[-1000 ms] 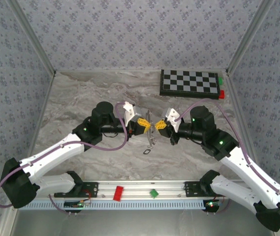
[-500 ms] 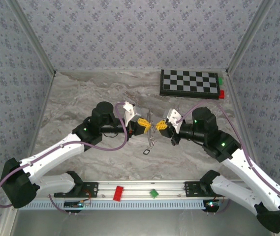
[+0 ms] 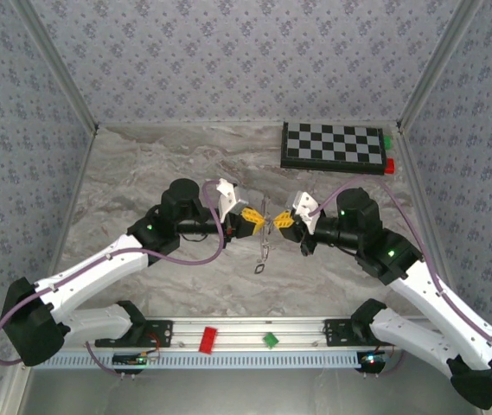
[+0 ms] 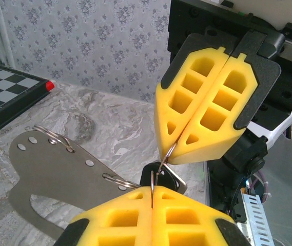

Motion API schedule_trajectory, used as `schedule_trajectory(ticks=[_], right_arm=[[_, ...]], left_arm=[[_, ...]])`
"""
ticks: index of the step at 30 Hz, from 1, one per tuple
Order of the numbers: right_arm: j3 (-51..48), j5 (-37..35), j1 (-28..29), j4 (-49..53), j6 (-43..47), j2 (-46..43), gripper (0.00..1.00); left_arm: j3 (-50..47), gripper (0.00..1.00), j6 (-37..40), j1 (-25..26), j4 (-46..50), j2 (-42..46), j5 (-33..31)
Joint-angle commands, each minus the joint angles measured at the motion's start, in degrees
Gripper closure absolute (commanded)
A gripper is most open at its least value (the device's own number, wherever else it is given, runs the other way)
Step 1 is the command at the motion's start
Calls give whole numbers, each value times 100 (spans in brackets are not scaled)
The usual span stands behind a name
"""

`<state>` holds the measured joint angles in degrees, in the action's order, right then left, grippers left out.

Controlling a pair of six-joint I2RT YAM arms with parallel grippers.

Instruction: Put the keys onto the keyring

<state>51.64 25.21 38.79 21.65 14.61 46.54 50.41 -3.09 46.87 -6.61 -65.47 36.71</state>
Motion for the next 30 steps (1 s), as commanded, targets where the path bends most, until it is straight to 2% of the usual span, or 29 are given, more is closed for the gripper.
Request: schedule_trajectory(ticks=[1, 19, 26, 30], right_arm=[[45, -54, 32, -52, 76, 26, 100], [21, -104, 162, 33, 217, 73, 100], [-81, -526, 287, 27, 398, -29, 100], [-372, -957, 360, -208, 812, -348, 100]], left_arm=[[128, 100, 28, -15, -183, -18, 206], [144, 100, -6, -13, -187, -18, 107], [147, 100, 80, -16, -83, 8, 79], [267, 100, 227, -18, 242, -13, -230]])
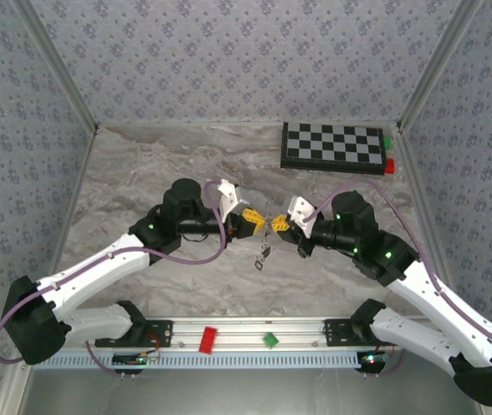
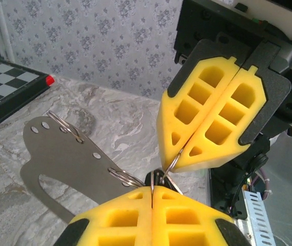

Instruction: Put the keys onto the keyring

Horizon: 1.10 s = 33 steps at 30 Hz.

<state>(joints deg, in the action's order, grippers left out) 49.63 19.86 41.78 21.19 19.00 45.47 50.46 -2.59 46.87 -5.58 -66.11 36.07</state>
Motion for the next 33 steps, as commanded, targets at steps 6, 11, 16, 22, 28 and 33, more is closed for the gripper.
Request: schedule_trajectory(ticks=[6, 11, 16, 22, 28, 33], right_arm=[[-416, -865, 56, -381, 485, -462, 100], [-506, -1088, 58, -757, 502, -419, 100], [-578, -1142, 90, -1108, 826, -288, 100], [-440, -1108, 82, -1161, 877, 44, 100], [-358, -1132, 85, -1329, 816, 240, 100], [-314, -1113, 111, -1391, 797, 295, 100]], left_arm=[[462, 100, 40, -20, 354, -84, -896], [779, 100, 38, 121, 778, -221, -1405], [999, 100, 93, 242, 1132, -311, -1940], [1080, 100, 241, 382, 1288, -324, -2276], [1070, 100, 303, 429, 1302, -315, -2338], [1053, 100, 392, 482, 1296, -298, -2311]])
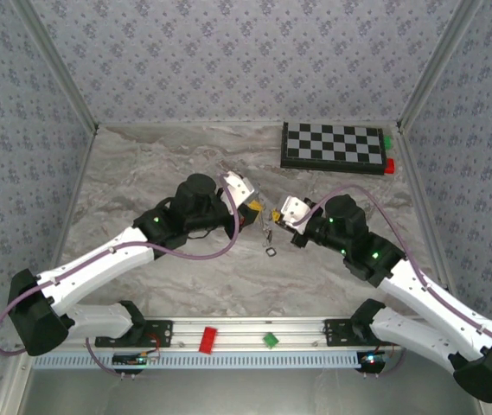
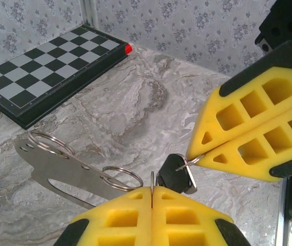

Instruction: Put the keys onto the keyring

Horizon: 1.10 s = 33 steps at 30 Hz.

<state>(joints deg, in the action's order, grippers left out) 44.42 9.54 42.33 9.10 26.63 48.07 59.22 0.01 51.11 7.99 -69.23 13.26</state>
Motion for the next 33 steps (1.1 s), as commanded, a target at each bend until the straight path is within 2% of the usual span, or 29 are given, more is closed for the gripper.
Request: schedule_trajectory(ticks=[1, 33], right_arm=[[217, -83, 56, -173, 24, 59, 100], [203, -134, 64, -141, 8, 61, 100]], left_arm=[[176, 100, 149, 78, -62, 15, -22], [130, 100, 196, 118, -140, 7, 63]])
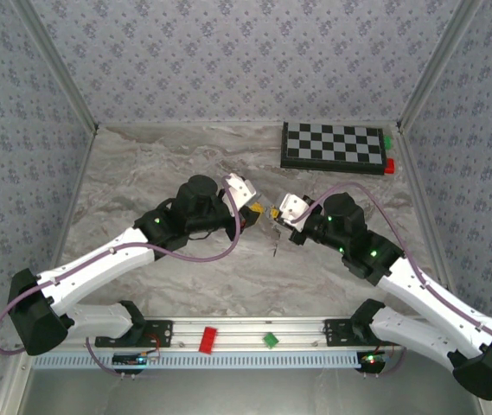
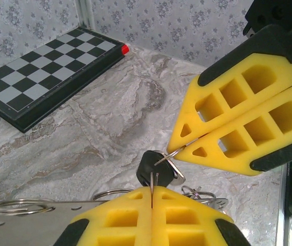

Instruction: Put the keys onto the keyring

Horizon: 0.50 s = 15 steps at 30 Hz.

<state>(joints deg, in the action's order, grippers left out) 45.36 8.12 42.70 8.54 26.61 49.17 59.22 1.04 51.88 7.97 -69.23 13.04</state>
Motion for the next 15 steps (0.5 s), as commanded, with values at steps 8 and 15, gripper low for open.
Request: schedule_trajectory(ticks=[8, 15], right_arm=[[121, 84, 102, -28, 90, 23, 100], [139, 33, 133, -1, 98, 40, 100]], left_arm=[[117, 100, 95, 42, -144, 6, 85], [116, 100, 91, 46, -155, 12, 129]])
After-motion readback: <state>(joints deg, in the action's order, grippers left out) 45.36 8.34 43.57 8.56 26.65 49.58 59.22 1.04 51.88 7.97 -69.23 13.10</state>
